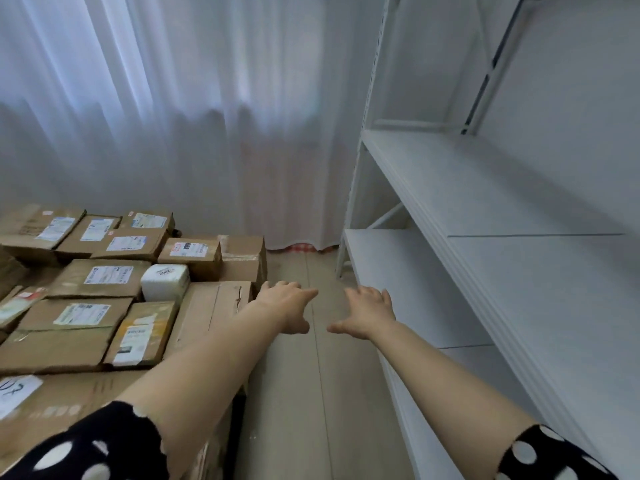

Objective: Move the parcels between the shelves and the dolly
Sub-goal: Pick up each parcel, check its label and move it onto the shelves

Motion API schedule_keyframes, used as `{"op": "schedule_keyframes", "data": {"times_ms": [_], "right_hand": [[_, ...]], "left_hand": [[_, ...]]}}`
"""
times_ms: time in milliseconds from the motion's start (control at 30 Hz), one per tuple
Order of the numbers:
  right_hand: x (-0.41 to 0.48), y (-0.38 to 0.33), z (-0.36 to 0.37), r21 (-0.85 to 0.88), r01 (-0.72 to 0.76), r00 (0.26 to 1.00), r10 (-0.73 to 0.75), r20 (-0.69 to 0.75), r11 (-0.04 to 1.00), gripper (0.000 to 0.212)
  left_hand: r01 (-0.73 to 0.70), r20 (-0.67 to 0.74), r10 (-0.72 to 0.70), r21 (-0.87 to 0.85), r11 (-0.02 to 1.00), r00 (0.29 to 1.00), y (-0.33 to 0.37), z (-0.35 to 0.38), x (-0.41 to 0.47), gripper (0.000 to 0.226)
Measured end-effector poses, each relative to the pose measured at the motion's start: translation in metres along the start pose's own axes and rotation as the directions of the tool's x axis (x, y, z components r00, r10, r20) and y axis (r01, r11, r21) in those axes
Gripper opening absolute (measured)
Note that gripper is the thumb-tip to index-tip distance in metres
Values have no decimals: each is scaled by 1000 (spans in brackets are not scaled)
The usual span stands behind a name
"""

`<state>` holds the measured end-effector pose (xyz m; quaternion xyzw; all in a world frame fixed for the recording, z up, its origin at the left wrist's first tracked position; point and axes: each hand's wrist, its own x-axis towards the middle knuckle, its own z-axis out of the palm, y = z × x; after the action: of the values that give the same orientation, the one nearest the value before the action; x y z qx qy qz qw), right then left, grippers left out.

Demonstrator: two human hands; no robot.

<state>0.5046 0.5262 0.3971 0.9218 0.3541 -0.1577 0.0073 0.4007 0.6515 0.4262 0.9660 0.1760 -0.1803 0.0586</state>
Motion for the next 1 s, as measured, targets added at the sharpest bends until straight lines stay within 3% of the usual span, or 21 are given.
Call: {"op": "schedule_keyframes", "data": {"times_ms": [233, 467, 733, 867, 1000], "right_hand": [[-128, -9, 20, 13, -73, 997, 73, -2, 997, 78], [-249, 1, 42, 16, -102, 990, 103, -96, 995, 72], [-431, 33, 76, -117, -187, 976, 171, -134, 975, 85], [-524, 43, 68, -143, -274, 953, 248, -176, 951, 81], [-611, 53, 58, -163, -388, 899, 334, -282, 907, 83]], "left_hand": [[-98, -1, 98, 82, 992, 995, 38, 21, -91, 77], [-152, -47, 159, 128, 980, 986, 88, 46, -184, 75], [-247, -29, 262, 254, 935, 965, 164, 84, -321, 76], [-348, -51, 379, 297, 889, 924, 211, 85, -386, 71], [-462, -129, 533, 358, 812, 836, 259, 74, -442, 75]]}}
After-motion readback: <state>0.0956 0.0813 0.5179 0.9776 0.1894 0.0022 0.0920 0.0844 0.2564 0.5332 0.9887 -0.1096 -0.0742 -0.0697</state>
